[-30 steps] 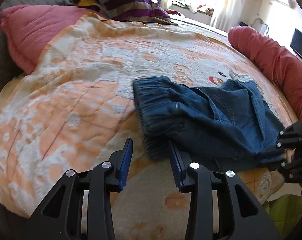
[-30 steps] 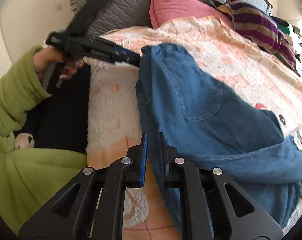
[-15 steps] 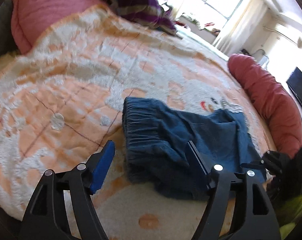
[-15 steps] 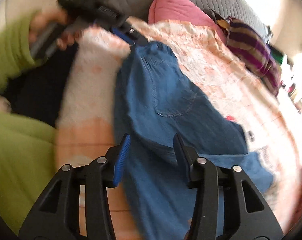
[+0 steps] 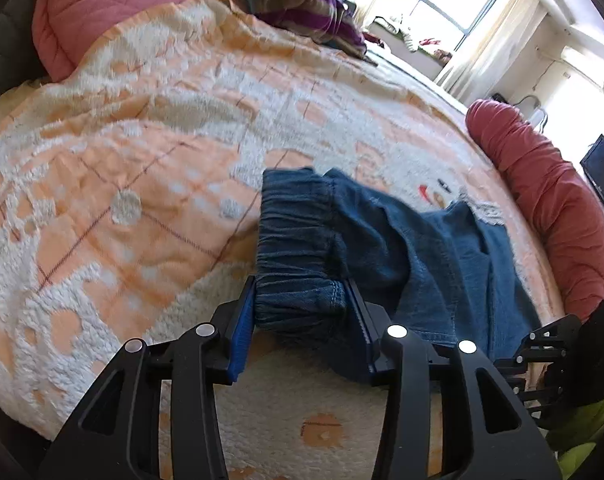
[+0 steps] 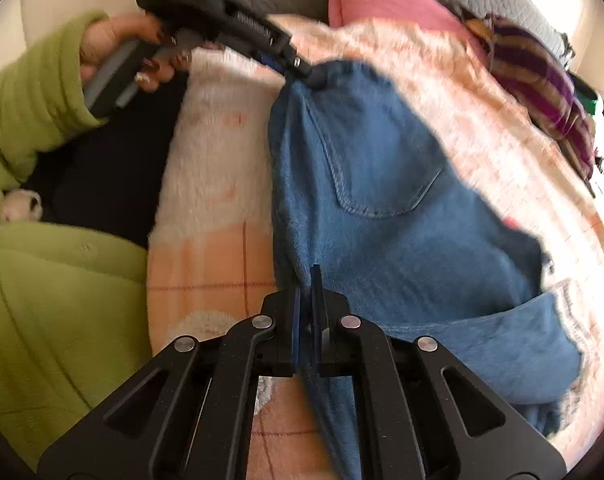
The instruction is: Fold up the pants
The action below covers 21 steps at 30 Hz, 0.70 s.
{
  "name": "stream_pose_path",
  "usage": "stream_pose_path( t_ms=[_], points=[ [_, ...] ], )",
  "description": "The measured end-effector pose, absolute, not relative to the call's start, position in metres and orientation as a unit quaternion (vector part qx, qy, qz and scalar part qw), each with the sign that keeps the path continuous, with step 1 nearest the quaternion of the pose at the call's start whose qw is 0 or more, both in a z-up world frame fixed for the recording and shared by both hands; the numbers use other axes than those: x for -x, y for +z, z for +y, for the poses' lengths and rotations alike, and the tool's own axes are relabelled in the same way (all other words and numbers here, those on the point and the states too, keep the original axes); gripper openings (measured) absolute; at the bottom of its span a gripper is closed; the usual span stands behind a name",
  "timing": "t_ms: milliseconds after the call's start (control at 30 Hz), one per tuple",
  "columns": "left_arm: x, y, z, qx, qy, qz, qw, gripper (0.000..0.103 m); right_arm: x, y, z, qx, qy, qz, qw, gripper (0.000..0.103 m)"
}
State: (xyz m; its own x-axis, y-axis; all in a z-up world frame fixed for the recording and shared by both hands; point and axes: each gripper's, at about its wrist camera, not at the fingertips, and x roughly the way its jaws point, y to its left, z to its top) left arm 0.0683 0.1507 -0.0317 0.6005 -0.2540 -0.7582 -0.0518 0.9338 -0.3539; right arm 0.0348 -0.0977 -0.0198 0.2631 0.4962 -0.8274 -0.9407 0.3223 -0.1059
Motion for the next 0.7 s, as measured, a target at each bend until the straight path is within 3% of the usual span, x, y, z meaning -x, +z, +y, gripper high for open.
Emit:
stream_pose_path(
  t_ms=[67, 133, 333, 467, 633, 700],
  points=[
    [-0.062, -0.023, 0.151, 0.156, -0.039, 0.437, 0.885, 0.051, -0.037, -0.012, -0.102, 0.288, 0.503, 0.367, 0.728, 0.008],
    [-0.053, -0.006, 0.143, 0.106, -0.011, 0.42, 0.901, 0.053, -0.042, 0.003, -0.112, 0.242, 0.522, 0.373, 0.728, 0.016],
    [-0.043, 0.036, 0.1, 0.043, -0.028, 0.366, 0.929, 0.052, -0.06, 0.014, -0.112, 0.151, 0.511, 0.382, 0.755, 0.017],
    [-0.061, 0.005, 0.063, 0.033, -0.094, 0.412, 0.906, 0.052, -0.069, -0.024, -0.096, 0.157, 0.483, 0.455, 0.731, 0.018],
    [-0.072, -0.035, 0.067, 0.042, -0.086, 0.456, 0.885, 0.052, -0.072, 0.005, -0.125, 0.123, 0.485, 0.425, 0.754, 0.022],
    [-0.072, -0.027, 0.068, 0.041, -0.086, 0.449, 0.889, 0.052, -0.08, 0.017, -0.14, 0.121, 0.462, 0.409, 0.777, 0.03]
  ],
)
